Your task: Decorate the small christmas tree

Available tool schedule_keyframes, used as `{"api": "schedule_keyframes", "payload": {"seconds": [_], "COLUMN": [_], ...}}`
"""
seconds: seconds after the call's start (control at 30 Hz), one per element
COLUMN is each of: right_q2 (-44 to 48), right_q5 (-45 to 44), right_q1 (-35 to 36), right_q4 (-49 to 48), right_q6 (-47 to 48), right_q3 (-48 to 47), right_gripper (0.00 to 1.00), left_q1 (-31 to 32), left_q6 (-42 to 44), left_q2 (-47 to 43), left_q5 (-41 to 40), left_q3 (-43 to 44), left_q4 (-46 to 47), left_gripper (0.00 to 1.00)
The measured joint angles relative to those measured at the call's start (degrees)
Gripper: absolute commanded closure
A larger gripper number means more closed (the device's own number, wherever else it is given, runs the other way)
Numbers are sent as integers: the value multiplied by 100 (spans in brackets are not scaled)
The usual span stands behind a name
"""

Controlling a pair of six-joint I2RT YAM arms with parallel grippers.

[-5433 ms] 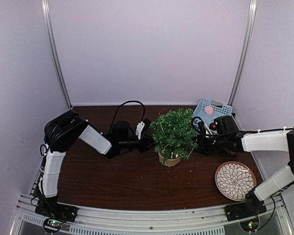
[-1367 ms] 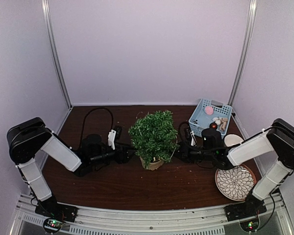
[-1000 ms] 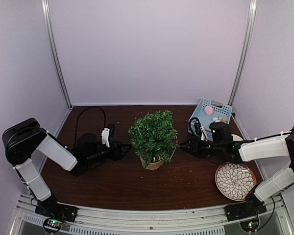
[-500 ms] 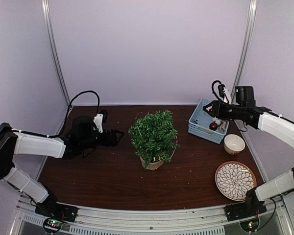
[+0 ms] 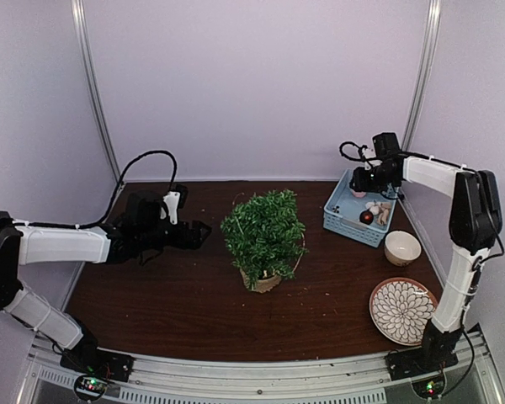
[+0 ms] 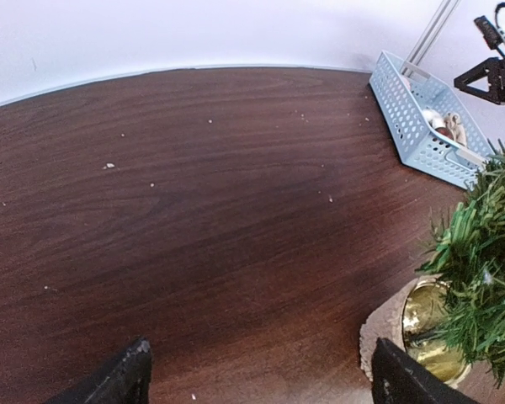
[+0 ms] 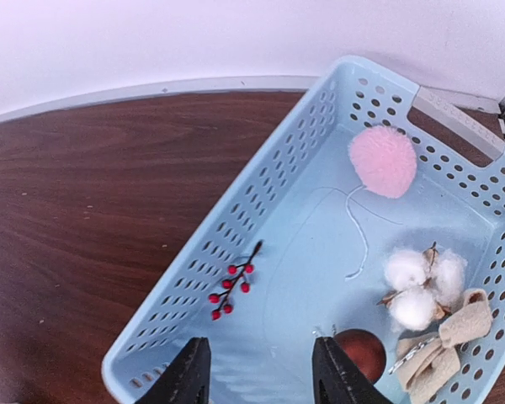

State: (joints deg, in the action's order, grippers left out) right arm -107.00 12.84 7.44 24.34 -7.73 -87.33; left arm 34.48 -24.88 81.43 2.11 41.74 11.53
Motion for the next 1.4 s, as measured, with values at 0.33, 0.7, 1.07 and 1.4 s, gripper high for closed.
{"api": "schedule_keyframes", "payload": {"seconds": [0.33, 0.7, 1.07, 1.4], "right_q2": [-1751, -3012, -3801, -4155], "right_q5": [-656, -1357, -1464, -1700], "right_q1": [-273, -345, -378, -407], "right_q4": [522, 796, 1200, 1316], "right_q6": [334, 466, 509, 715], "right_q3": [-1685, -3329, -4236, -4662], "right_gripper": [53, 53, 56, 91], "left_q1": [0, 0, 0, -4], "left_q6": [98, 101, 98, 101], "left_q2": [11, 245, 400, 452], "left_q5": [-57, -72, -85, -85], "left_q3": [24, 186, 229, 372], "left_q4": [-212, -249, -260, -262], "left_gripper": [10, 10, 10, 11]}}
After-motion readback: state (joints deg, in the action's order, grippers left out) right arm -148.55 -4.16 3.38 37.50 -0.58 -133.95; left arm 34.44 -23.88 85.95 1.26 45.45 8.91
